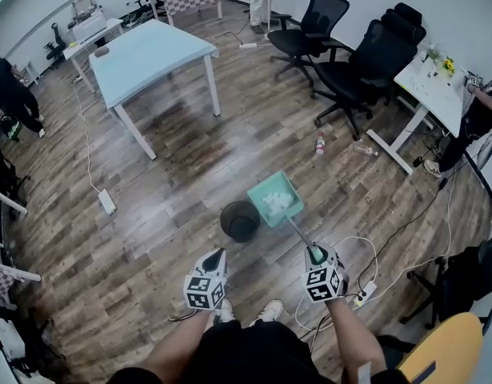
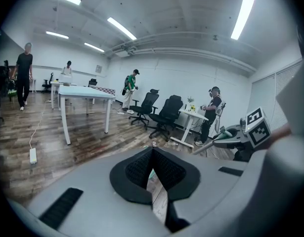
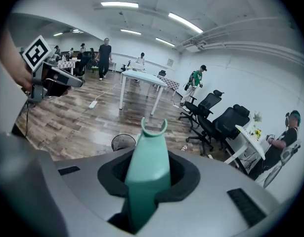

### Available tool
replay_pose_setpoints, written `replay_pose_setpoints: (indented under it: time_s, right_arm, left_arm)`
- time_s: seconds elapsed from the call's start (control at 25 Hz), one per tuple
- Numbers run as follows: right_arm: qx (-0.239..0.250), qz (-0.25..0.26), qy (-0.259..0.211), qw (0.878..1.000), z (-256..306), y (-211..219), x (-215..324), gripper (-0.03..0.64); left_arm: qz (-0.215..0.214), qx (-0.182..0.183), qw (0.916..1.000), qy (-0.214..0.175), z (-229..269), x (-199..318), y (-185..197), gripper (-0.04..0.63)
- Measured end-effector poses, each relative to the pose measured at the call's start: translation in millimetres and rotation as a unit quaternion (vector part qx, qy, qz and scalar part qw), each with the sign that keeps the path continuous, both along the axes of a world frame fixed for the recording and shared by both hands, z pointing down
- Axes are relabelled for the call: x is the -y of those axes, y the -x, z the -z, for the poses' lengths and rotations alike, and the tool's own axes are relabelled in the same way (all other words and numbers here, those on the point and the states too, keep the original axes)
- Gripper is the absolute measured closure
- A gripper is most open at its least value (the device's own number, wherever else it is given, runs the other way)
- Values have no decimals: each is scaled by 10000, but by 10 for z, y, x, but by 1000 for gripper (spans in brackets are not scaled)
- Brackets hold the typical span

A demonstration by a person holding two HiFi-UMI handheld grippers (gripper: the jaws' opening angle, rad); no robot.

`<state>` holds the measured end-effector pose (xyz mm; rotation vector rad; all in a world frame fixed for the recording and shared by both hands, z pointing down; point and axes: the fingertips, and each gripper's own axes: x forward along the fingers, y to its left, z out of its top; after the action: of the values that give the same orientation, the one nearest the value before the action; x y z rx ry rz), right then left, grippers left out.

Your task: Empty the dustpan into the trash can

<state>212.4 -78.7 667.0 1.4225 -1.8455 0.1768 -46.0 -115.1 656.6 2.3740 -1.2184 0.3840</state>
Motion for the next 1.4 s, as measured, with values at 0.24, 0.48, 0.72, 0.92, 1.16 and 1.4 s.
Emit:
replay_pose_setpoints:
  time_s: [0.24,0.48,0.72,0.92,1.16,1.4]
  right_arm:
    - [-712,652,-80,9953,86,222,89,518]
    - [-1002,1114,-101,9887,162,356,148,518]
    - [-1654,1940,-107,9669,142,609,134,517]
    - [-2193,2650,-85,9389,98,817,109,517]
    - [-3012,3625,-107,8819,36,1054,153,512]
    - [-3809,4545,-106,8051,-22,1310,153,512]
  left_arm:
    - [160,-28,9998,63,-32,-5,255,583]
    - [329,-51,9994,99,-69,10,420,583]
    - [428,-64,9990,125,-117,58,529,583]
    - [463,-60,9989,98,-101,68,597,583]
    - [504,-57,9987,110,-125,24,677,583]
    - [545,-64,9984,107,-137,4,756,583]
